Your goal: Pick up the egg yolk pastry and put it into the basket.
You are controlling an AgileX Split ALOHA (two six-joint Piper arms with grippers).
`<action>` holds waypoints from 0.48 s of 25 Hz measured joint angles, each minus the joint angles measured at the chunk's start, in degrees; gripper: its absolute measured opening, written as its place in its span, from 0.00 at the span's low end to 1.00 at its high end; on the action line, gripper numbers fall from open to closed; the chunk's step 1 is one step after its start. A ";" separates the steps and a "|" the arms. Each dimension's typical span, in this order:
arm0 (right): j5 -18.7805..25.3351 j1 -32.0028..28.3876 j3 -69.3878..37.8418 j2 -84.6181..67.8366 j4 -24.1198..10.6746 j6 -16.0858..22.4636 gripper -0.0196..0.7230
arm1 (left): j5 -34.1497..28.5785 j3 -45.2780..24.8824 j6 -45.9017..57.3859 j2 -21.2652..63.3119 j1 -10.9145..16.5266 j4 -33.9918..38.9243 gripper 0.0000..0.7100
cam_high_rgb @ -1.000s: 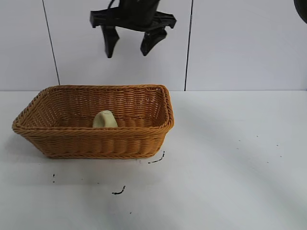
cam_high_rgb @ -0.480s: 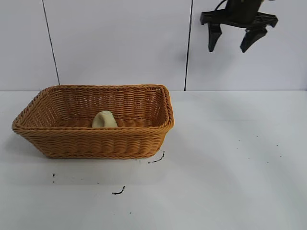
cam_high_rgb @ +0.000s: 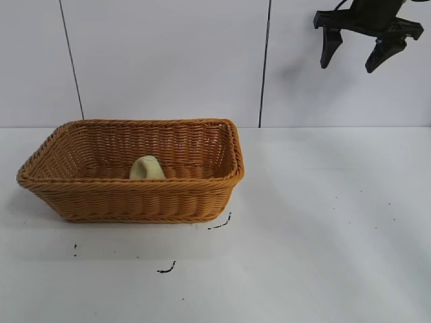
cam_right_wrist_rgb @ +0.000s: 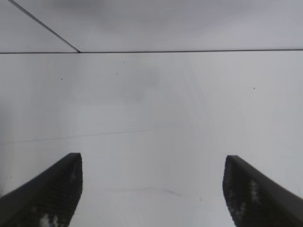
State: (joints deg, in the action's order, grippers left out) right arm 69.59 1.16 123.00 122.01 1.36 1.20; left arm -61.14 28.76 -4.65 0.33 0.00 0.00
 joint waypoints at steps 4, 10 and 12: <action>-0.05 -0.01 -13.89 -11.28 0.00 -0.05 0.81 | 0.00 0.00 0.00 0.00 0.00 0.00 0.98; -0.05 -0.08 -34.41 -31.69 -0.05 -0.05 0.81 | 0.00 0.00 0.00 0.00 0.00 0.00 0.98; -0.05 -0.08 -41.08 -38.20 0.18 -0.05 0.81 | 0.00 0.00 0.00 0.00 0.00 0.00 0.98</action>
State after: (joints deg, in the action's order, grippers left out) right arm 69.54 1.07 81.92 83.81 1.55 1.15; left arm -61.14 28.76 -4.65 0.33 0.00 0.00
